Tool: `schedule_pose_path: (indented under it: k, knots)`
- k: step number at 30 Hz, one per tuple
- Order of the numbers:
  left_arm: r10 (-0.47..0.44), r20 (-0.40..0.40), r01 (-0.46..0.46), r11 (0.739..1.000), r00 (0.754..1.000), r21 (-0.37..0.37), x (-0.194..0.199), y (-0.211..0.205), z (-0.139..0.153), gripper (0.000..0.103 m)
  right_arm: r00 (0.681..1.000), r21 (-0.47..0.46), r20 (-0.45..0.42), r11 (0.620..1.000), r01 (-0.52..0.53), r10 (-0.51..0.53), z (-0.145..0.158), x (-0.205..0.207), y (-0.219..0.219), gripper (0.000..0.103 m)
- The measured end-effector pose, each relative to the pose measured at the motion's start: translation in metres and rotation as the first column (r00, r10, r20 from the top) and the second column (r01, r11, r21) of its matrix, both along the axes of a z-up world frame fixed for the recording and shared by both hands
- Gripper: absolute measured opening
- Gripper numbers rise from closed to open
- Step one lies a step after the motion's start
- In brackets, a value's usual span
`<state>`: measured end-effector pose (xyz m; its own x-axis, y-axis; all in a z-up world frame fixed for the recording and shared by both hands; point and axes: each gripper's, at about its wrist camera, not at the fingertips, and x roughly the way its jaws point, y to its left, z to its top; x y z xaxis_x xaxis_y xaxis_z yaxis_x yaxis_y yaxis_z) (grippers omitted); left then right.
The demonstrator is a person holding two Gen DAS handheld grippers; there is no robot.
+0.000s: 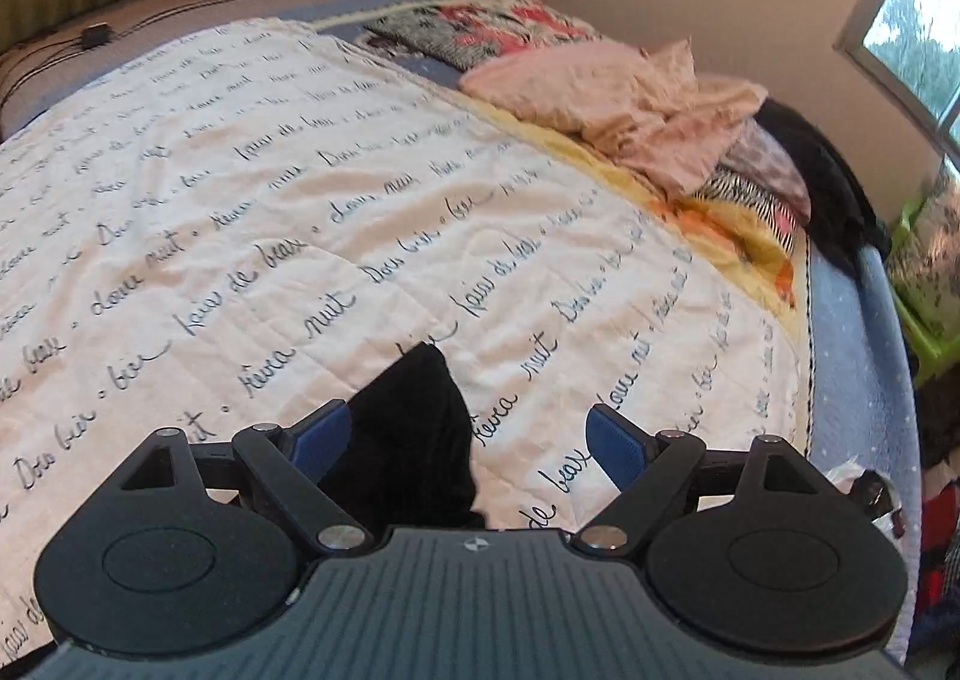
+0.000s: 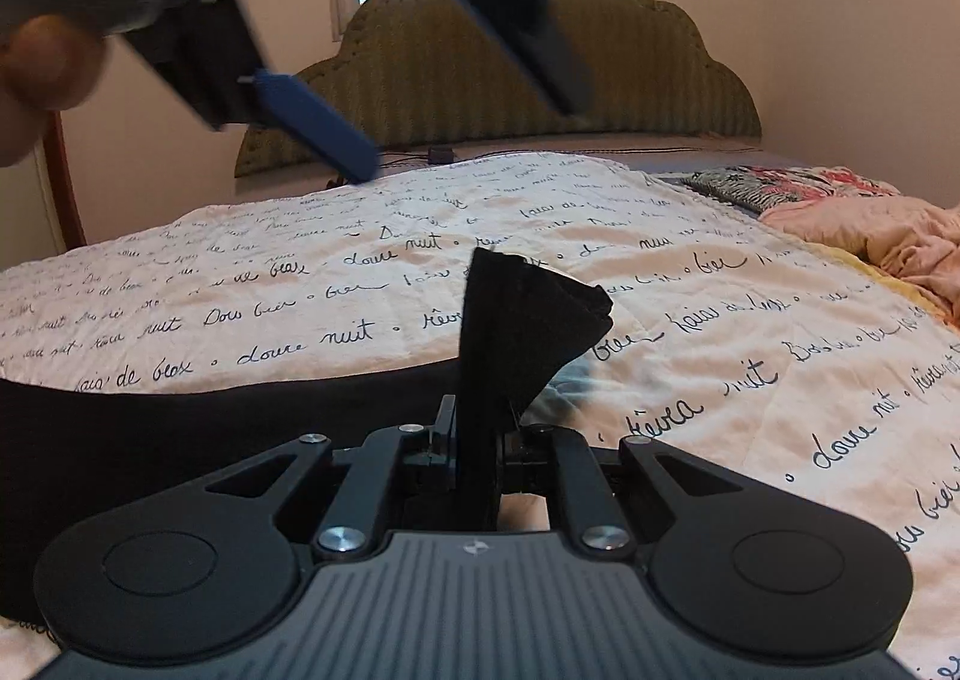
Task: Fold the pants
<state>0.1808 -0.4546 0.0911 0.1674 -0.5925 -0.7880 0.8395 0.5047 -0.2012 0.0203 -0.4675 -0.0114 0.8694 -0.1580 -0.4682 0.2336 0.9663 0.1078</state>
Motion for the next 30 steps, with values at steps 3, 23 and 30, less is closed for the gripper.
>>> schedule_pose_path:
  k: [3, 23, 30]
  knots:
    - [-0.036, 0.025, 0.033, 0.995, 0.999, 0.091, 0.002, -0.029, -0.026, 0.080, 1.000, -0.007, 0.000, 1.000, -0.025, 0.025, -0.001, -0.001, 0.005, 0.010]
    - [0.404, -0.040, -0.404, 0.914, 0.914, -0.014, 0.037, 0.162, -0.038, 0.006, 0.965, 0.187, 0.190, 0.958, -0.215, 0.180, 0.012, -0.054, -0.005, 0.090]
    - [0.620, -0.031, -0.621, 0.783, 0.784, -0.022, 0.006, 0.312, -0.051, 0.006, 0.955, 0.420, 0.205, 0.862, -0.285, 0.216, 0.017, -0.058, -0.005, 0.090]
